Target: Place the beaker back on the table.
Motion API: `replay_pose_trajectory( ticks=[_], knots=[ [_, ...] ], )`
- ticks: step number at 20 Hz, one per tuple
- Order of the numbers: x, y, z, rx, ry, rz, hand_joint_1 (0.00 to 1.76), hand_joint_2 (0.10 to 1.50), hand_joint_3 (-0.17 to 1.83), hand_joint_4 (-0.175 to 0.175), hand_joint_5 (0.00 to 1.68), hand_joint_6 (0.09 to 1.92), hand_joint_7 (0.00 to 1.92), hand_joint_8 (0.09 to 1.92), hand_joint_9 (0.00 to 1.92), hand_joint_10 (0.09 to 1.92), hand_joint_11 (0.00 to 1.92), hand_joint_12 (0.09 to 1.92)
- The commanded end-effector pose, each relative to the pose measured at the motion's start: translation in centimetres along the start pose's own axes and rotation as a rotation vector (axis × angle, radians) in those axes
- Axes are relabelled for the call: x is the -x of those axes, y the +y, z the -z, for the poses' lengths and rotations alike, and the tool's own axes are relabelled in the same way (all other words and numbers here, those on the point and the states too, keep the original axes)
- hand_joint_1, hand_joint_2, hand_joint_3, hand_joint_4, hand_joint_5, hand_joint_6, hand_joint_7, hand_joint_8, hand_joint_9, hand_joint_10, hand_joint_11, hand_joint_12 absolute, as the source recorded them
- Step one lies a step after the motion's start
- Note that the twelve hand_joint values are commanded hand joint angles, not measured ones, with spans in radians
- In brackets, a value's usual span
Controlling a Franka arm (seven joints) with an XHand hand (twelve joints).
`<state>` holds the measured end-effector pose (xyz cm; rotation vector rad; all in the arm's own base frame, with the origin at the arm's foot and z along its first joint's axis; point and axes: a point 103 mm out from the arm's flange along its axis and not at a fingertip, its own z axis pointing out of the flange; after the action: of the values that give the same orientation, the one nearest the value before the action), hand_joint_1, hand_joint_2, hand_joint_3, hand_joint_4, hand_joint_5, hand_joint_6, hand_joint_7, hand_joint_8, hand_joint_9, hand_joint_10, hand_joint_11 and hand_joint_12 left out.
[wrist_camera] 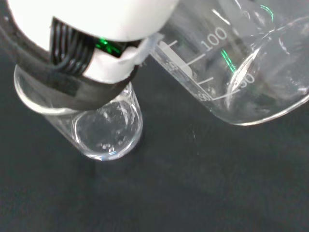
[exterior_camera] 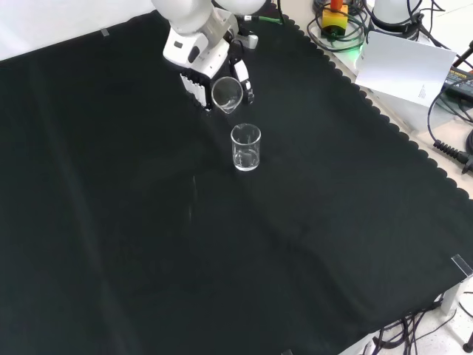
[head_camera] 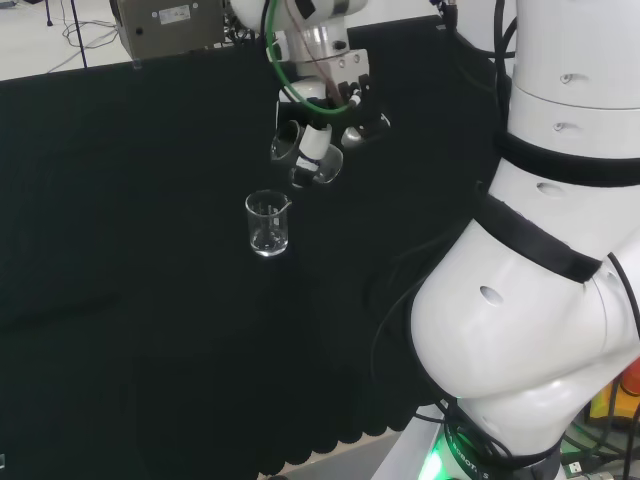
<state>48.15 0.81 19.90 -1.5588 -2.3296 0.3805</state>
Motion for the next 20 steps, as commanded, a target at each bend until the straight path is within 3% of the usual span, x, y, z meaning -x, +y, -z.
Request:
replay_pose_trajectory(
  ticks=[1, 9, 16, 20],
  knots=[
    [2.2, 0.3, -0.9, 0.097, 0.108, 0.026, 1.31, 0.68, 0.63, -0.175, 1.24, 0.68, 1.29, 0.67, 1.69, 0.09, 1.46, 0.61],
    [5.7, 2.6, -3.6, 0.202, 0.27, 0.03, 1.3, 0.69, 0.61, -0.175, 1.23, 0.69, 1.28, 0.68, 1.67, 0.09, 1.45, 0.61],
    [9.0, 5.3, -5.7, 0.23, 0.386, 0.052, 1.3, 0.72, 0.57, -0.175, 1.23, 0.69, 1.27, 0.68, 1.65, 0.09, 1.44, 0.62],
    [8.7, 7.3, -6.4, 0.235, 0.423, 0.061, 1.3, 0.73, 0.54, -0.175, 1.23, 0.68, 1.27, 0.67, 1.62, 0.09, 1.42, 0.62]
  ],
)
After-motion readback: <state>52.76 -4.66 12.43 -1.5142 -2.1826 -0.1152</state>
